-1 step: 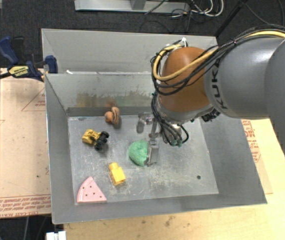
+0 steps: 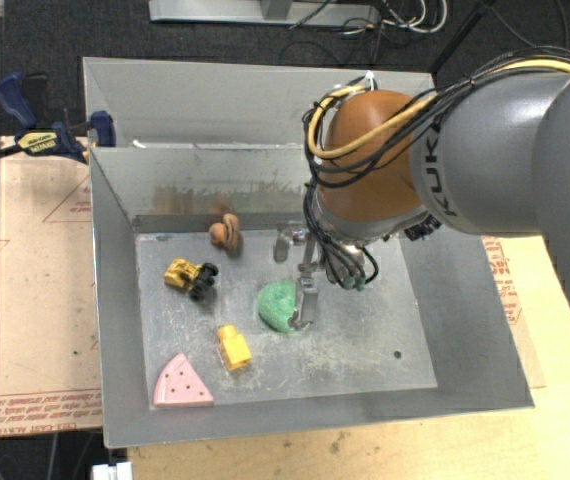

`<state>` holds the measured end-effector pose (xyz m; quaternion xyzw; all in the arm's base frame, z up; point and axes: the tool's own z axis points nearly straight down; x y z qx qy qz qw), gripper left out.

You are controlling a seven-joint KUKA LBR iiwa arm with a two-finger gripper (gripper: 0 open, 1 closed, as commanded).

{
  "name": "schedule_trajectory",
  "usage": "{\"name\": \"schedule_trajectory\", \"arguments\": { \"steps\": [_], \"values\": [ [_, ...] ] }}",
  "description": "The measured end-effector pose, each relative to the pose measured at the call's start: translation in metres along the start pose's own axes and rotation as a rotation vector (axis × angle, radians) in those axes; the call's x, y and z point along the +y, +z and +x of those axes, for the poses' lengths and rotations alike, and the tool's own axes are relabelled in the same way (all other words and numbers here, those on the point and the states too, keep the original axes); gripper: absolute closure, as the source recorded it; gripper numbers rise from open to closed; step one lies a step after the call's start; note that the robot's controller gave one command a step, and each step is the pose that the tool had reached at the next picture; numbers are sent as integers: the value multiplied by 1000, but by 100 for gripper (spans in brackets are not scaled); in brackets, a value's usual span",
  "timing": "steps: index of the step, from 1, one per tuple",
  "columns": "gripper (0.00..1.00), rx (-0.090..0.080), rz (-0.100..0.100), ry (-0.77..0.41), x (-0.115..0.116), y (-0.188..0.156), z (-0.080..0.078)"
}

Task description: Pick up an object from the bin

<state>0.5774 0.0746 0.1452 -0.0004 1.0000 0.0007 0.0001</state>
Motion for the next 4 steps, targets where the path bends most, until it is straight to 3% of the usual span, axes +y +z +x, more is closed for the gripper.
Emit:
{"name": "schedule_trajectory", "arguments": {
  "steps": [1, 2, 3, 4],
  "values": [
    [0, -4, 0, -8, -1, 33, -7],
    [100, -1, -1, 162, 2, 51, 15],
    [100, -1, -1, 162, 2, 51, 15],
    [100, -3, 0, 144, 21, -74, -4]
  ]
}}
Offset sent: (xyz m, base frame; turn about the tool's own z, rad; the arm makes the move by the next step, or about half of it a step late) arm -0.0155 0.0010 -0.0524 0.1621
